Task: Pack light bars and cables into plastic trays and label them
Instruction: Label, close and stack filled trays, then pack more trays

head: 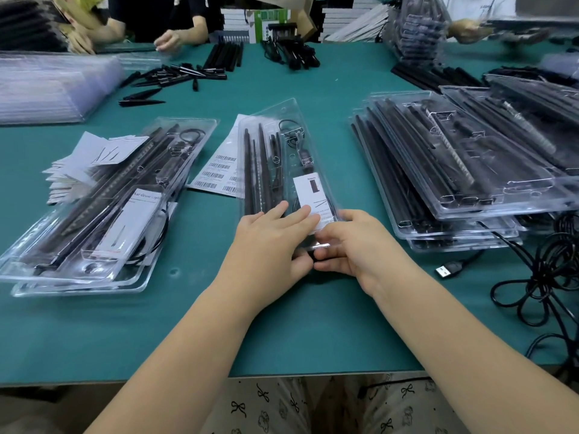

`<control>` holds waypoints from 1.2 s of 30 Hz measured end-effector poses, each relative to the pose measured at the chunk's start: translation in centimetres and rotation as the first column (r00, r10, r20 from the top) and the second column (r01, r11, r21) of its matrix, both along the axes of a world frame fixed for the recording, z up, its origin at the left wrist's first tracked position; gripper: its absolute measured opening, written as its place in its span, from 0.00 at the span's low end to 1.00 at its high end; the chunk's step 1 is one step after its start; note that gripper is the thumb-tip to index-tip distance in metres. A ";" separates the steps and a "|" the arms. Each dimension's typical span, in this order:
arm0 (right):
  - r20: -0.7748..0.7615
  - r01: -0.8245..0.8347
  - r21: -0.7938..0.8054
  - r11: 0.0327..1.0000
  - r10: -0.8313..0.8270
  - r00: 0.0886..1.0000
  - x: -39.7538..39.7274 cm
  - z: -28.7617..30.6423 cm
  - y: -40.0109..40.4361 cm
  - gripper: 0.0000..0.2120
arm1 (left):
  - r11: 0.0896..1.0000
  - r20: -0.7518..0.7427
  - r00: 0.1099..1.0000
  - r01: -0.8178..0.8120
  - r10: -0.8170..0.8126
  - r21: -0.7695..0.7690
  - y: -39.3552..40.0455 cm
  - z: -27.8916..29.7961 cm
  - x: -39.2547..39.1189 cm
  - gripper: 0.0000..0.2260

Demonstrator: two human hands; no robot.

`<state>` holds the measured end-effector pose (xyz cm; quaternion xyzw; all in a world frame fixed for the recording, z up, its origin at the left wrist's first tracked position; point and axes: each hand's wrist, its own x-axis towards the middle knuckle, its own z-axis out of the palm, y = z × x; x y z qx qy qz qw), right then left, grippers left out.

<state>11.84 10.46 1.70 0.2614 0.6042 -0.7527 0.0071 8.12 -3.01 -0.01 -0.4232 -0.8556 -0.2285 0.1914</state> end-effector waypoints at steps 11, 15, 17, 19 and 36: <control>-0.055 0.100 -0.012 0.995 -0.101 0.993 0.1 -0.3 0.0 0.20 | 0.983 -0.012 0.995 -0.103 0.102 -0.150 0.4 -0.1 -0.1 0.27; -0.066 0.101 -0.018 0.995 -0.102 0.993 0.4 -0.4 0.1 0.20 | 0.929 0.042 0.980 -0.169 0.193 -0.329 1.1 -0.3 -0.1 0.26; -0.067 0.073 -0.039 0.997 -0.076 0.995 0.5 -0.4 0.2 0.20 | 0.896 0.051 0.976 -0.173 0.211 -0.408 1.1 -0.7 -0.2 0.27; -0.053 0.035 -0.045 0.998 -0.037 0.998 0.4 -0.3 0.2 0.18 | 0.881 0.024 0.979 -0.172 0.204 -0.441 1.1 -0.8 -0.1 0.28; -0.035 -0.181 0.102 0.978 0.186 0.982 0.5 -0.3 0.5 0.09 | 0.882 0.381 0.914 0.063 0.137 -0.468 -1.3 1.9 -0.9 0.33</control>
